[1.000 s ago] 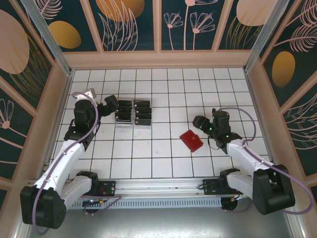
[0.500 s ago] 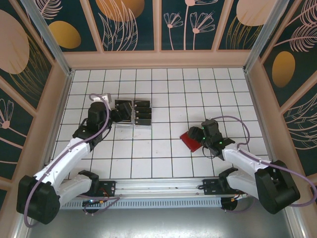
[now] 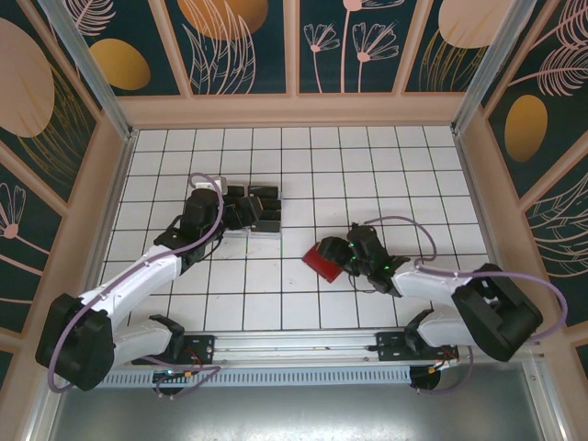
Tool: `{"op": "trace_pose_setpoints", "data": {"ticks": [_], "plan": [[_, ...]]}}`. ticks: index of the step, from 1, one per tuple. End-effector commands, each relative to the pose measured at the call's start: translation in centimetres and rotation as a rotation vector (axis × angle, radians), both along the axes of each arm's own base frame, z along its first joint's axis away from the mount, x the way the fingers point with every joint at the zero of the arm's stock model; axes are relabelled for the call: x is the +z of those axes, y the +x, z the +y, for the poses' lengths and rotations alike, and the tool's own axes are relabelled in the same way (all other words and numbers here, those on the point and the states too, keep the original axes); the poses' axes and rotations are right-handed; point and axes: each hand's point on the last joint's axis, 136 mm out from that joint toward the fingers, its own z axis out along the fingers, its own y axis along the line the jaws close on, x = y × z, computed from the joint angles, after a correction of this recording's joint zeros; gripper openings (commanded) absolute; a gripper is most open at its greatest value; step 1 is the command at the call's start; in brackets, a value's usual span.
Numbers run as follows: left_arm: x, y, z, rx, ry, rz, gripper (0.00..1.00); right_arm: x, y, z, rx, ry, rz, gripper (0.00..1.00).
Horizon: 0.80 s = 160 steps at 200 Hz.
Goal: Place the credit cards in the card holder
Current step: Move the card holder to the center of the table.
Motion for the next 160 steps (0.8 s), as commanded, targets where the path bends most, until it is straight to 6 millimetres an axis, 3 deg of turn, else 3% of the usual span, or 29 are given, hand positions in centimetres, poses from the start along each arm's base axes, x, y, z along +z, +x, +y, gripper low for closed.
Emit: {"op": "trace_pose_setpoints", "data": {"ticks": [1, 20, 82, 134, 160], "plan": [[2.0, 0.8, -0.7, 0.001, -0.049, -0.048, 0.98, 2.7, 0.1, 3.9, 0.069, 0.082, -0.03, 0.67], [2.2, 0.6, -0.8, -0.003, -0.057, -0.05, 0.99, 3.2, 0.0, 3.8, 0.072, 0.014, -0.057, 0.68], [2.4, -0.1, -0.9, -0.01, -0.082, -0.038, 0.98, 1.9, -3.0, 0.2, 0.081, -0.209, -0.069, 0.69], [1.8, -0.4, -0.9, 0.002, -0.089, -0.016, 0.99, 2.6, -1.3, -1.0, 0.211, -0.577, -0.19, 0.68], [1.7, -0.4, -0.9, 0.009, -0.09, -0.009, 0.98, 2.5, -0.5, -0.1, 0.312, -0.673, -0.228, 0.65]]}}
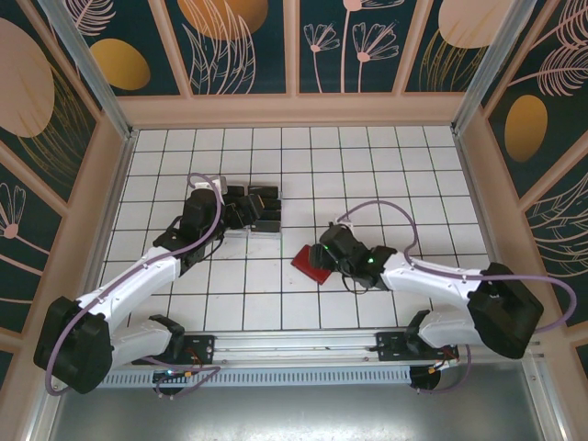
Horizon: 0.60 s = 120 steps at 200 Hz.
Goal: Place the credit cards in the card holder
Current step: Move the card holder to the center of the table.
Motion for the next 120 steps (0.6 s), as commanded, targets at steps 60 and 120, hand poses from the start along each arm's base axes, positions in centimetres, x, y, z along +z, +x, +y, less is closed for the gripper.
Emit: {"op": "trace_pose_setpoints", "data": {"ticks": [60, 120], "plan": [[0.5, -0.2, -0.2, 0.007, -0.029, 0.003, 0.99, -2.0, 0.7, 1.5, 0.251, -0.241, -0.021, 0.63], [0.5, -0.1, -0.4, 0.0, -0.037, 0.005, 0.99, -4.4, 1.4, 1.0, 0.204, -0.277, 0.027, 0.6]]}}
